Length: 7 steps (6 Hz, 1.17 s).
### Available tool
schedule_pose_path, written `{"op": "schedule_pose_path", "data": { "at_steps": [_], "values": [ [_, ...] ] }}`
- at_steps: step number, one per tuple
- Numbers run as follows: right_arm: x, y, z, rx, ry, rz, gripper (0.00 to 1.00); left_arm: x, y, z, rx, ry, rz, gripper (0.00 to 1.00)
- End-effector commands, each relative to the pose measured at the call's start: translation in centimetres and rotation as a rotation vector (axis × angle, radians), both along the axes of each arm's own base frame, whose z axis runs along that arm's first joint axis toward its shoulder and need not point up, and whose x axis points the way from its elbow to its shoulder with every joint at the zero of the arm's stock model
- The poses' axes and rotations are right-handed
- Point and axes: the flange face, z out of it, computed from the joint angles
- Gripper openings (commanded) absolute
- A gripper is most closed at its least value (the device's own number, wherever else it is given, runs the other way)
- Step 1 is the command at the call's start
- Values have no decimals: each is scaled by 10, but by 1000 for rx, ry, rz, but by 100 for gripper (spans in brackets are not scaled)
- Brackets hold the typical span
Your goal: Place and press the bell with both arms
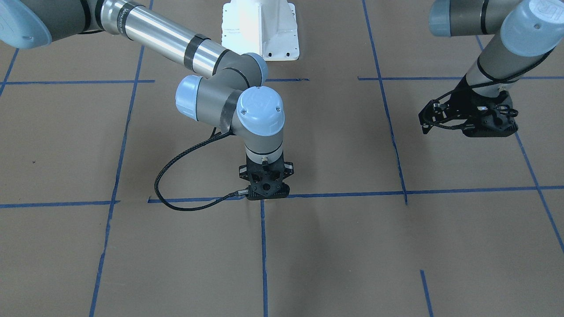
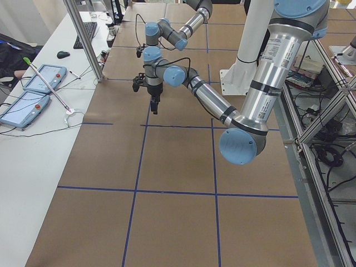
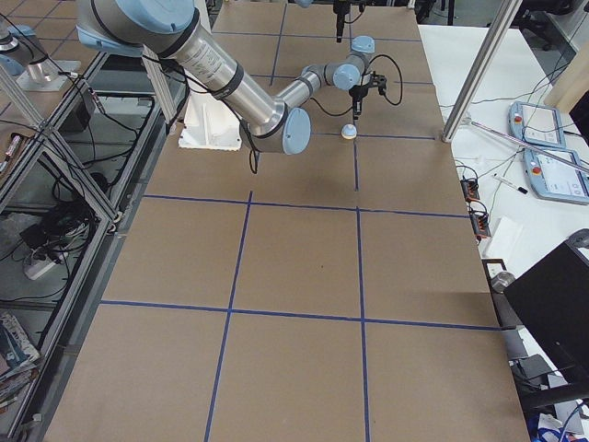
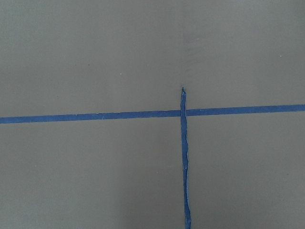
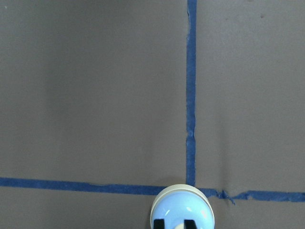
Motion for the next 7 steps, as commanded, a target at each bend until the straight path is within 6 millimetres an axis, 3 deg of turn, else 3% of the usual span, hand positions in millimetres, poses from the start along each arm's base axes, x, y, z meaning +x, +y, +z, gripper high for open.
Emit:
{"op": "schedule_pose_path", "data": {
  "at_steps": [1, 2, 3, 5, 7],
  "values": [
    [53, -35, 8, -64, -12, 26, 100, 0, 1, 0, -5, 2, -5, 100],
    [107, -50, 47, -74, -47, -21, 100, -2, 4, 8, 6, 8, 36, 100],
    [167, -47, 100, -25, -44, -55, 100, -21, 5, 30, 37, -3, 92, 100],
    [268, -27, 162, 66, 5, -144, 100, -94, 0, 75, 75, 2, 140, 100],
    [350, 4, 226, 142, 12, -203, 100, -162, 2, 124, 108, -16, 171, 100]
  ]
}}
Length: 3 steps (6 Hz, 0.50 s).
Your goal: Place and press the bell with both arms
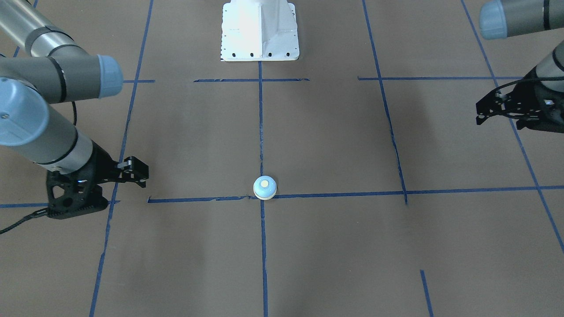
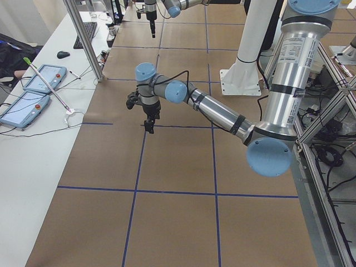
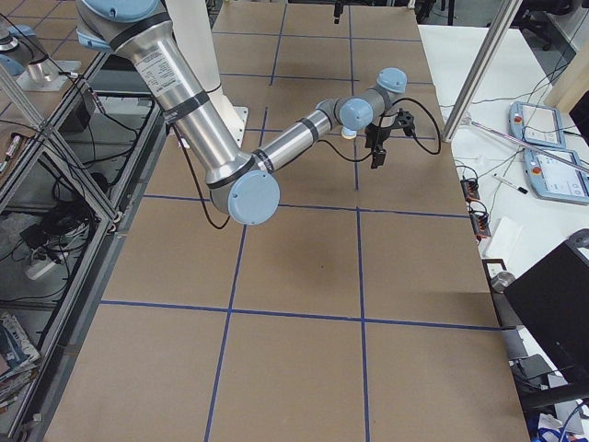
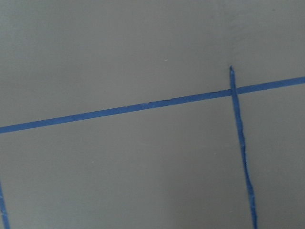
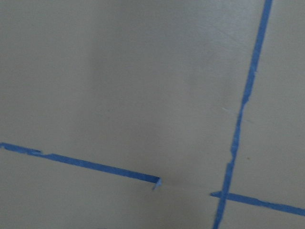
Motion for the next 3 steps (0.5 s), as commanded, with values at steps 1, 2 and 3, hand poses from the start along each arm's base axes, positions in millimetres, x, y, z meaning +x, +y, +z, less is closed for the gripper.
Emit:
{"op": "schedule_pose_path", "data": {
  "at_steps": [1, 2, 3],
  "values": [
    [99, 29, 72, 55, -14, -60, 100, -78, -3, 64, 18, 6, 34, 100],
    [154, 48, 125, 72, 11, -79, 100, -136, 7, 129, -30, 57, 23, 100],
    [213, 71, 179, 64, 16, -81, 100, -173, 24, 170, -72, 107, -21, 100]
  ]
}}
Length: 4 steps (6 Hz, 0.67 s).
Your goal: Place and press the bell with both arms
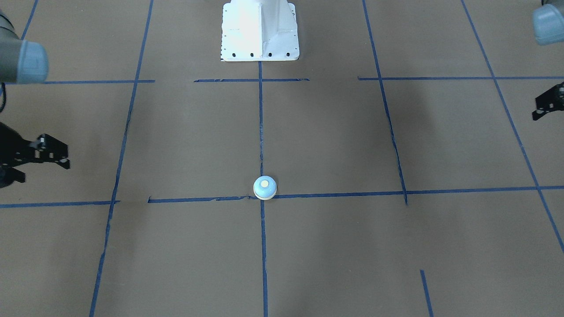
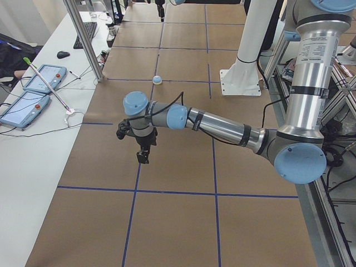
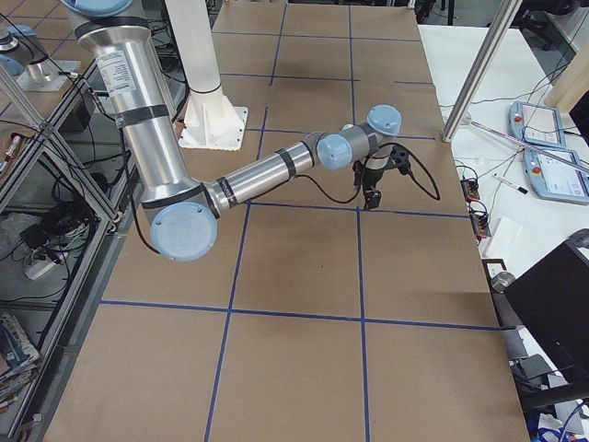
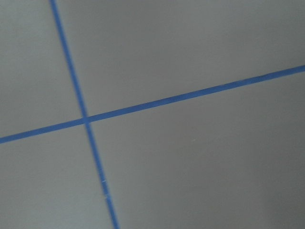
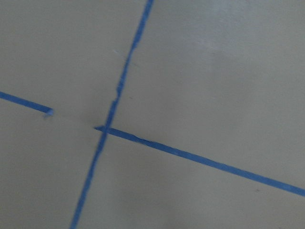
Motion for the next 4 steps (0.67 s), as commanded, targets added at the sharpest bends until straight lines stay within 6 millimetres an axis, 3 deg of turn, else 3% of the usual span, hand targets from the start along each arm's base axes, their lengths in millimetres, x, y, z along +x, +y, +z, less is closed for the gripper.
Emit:
{"op": "schedule_pose_path", "data": {
  "at_steps": [1, 3, 4],
  "values": [
    [115, 51, 95, -61, 11, 66, 100, -53, 48, 70, -64, 49, -59, 100],
    [165, 95, 142, -83, 20, 91, 100, -54, 64, 83, -58, 28, -57, 100],
    [169, 120, 160, -116, 24, 96, 100, -55, 65, 77, -27, 23, -61, 100]
  ]
}}
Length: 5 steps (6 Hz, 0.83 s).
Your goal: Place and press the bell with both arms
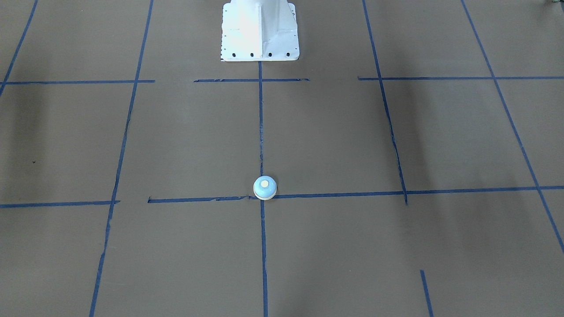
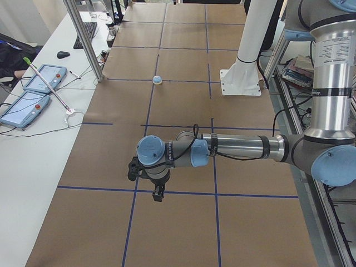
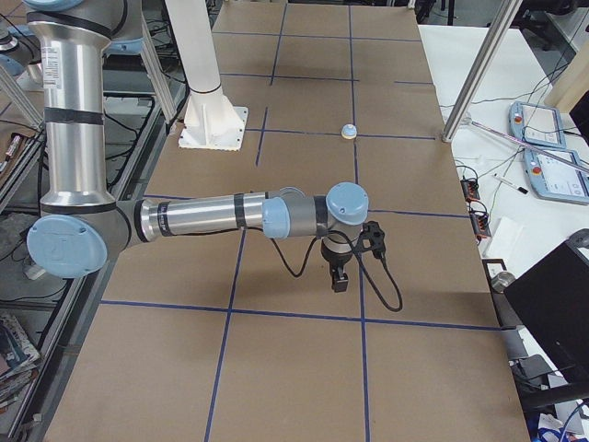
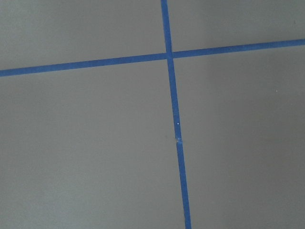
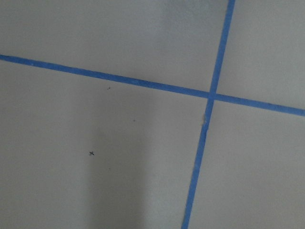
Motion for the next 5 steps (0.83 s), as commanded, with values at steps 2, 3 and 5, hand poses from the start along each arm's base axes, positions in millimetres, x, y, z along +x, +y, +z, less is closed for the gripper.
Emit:
{"op": "schedule_pose_path", "data": {
  "at_steps": [2, 3, 5],
  "values": [
    [12, 46, 17, -41, 6, 21, 100, -1, 31, -5, 6, -33, -11, 100],
    [12, 48, 18, -44, 5, 21, 100, 0, 34, -4, 17, -34, -5, 100],
    [12, 49, 19, -47, 5, 22, 100, 0, 36, 1, 6, -32, -4, 100]
  ]
}}
